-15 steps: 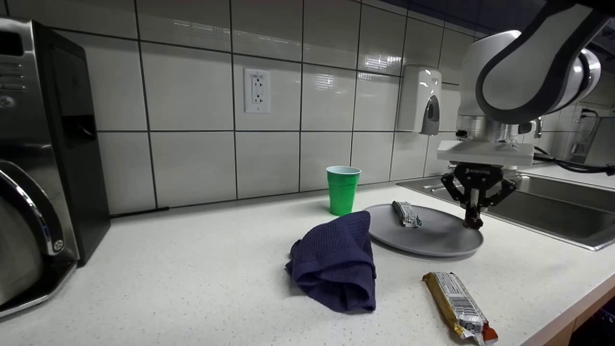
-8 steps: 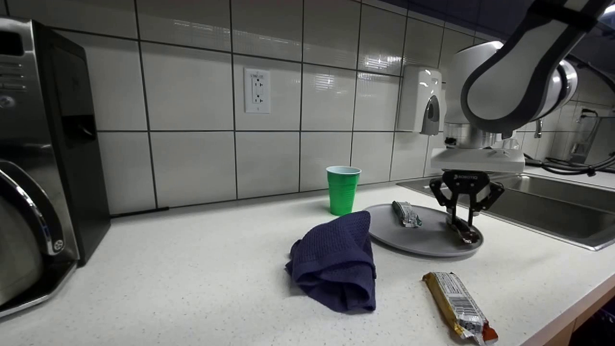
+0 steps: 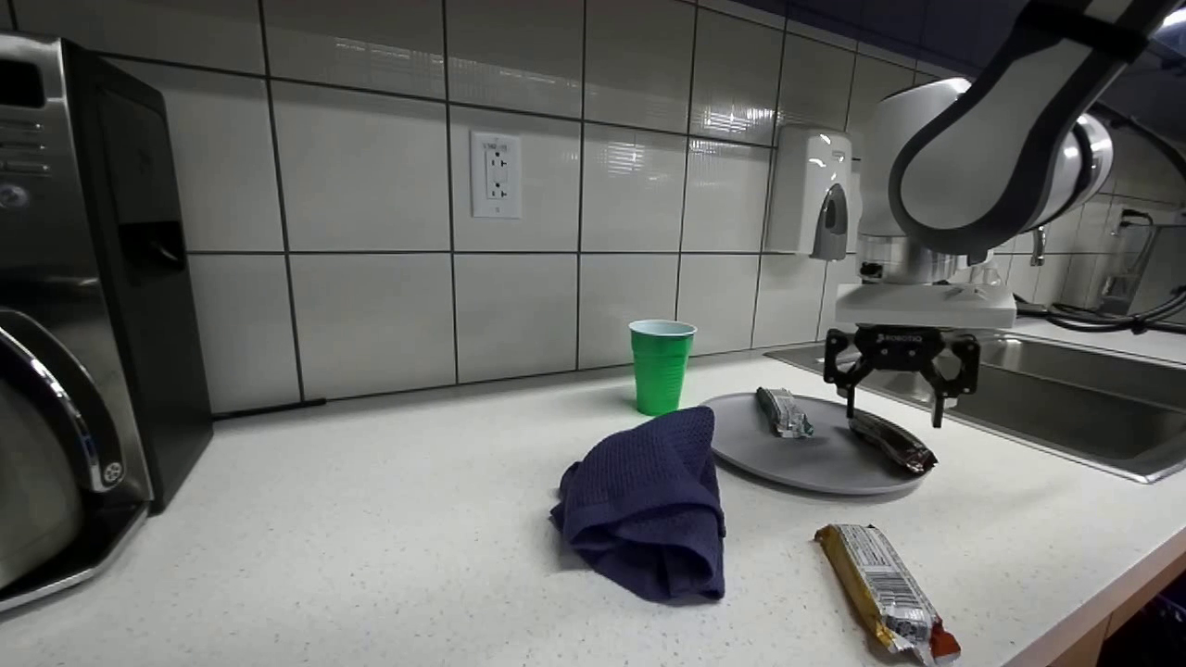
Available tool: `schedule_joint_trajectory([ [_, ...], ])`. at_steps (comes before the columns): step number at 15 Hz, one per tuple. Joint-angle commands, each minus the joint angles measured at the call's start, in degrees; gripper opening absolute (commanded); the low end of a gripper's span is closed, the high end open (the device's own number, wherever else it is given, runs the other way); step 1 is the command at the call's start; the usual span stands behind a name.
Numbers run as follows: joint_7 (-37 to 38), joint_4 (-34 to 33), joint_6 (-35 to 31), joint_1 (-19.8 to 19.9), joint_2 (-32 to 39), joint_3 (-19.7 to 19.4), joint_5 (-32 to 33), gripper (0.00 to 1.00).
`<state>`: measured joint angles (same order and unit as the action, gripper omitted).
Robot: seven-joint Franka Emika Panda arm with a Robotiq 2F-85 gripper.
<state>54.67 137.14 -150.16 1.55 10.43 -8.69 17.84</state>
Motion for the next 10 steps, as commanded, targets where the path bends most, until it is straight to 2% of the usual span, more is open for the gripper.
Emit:
schedule_joint_trajectory([
  [1, -1.8, 0.6, 1.6, -0.6, -2.0, -0.7, 0.4, 1.00],
  [10, -0.7, -0.1, 0.2, -0.6, -0.5, -0.7, -0.2, 1.00],
])
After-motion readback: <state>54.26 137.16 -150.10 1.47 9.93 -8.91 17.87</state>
